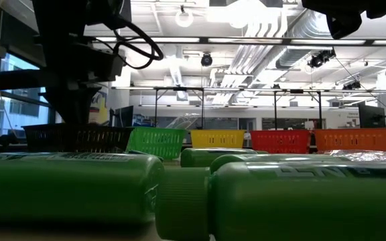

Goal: Pick & Place Travel size toiletries
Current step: Put the blue razor into the black bin, then put the black comb into the red bin

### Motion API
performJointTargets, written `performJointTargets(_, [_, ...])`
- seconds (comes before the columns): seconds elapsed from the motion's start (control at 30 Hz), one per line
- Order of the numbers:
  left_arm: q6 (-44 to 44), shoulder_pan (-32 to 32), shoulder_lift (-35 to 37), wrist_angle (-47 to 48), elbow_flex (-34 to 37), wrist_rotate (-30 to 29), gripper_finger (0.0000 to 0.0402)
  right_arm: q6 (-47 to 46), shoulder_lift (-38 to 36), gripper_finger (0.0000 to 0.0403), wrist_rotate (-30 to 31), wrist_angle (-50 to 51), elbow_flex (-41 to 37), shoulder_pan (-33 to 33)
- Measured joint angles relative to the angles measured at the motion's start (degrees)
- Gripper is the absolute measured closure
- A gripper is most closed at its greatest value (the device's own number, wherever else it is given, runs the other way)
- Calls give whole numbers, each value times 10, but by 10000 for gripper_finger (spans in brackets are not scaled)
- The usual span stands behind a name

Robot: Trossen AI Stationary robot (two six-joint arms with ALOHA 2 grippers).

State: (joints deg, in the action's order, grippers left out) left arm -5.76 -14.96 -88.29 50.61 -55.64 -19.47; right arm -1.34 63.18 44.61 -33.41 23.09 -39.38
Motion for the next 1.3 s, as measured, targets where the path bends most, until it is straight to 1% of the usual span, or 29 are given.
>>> performJointTargets(0.27, [10, 0, 0, -1, 0, 12, 384, 0, 0, 396, 0, 0, 0, 0])
performJointTargets(0.3, [10, 0, 0, -1, 0, 12, 379, 0, 0, 396, 0, 0, 0, 0])
performJointTargets(0.37, [14, 0, 0, -1, 0, 12, 359, 0, 0, 396, 0, 0, 0, 0])
performJointTargets(0.53, [14, 0, 0, -3, 0, 26, 294, 0, 0, 396, 0, 0, 0, 0])
performJointTargets(0.63, [14, 0, 0, -7, 0, 24, 266, 0, 0, 396, 0, 0, 0, 0])
performJointTargets(0.8, [25, 0, 0, 2, -11, 10, 245, 0, 0, 396, 0, 0, 0, 0])
performJointTargets(0.97, [20, -2, 3, 78, -61, 9, 241, 0, 0, 396, 0, 0, 0, 0])
performJointTargets(1.03, [19, -16, 26, 87, -69, 3, 242, -3, 0, 396, 2, 1, 0, 0])
performJointTargets(1.13, [57, -39, 83, 51, -70, 3, 254, -5, 0, 396, 2, 4, 1, 0])
performJointTargets(1.3, [90, -65, 238, -51, -37, -3, 290, -7, 0, 396, 2, 15, 1, 0])
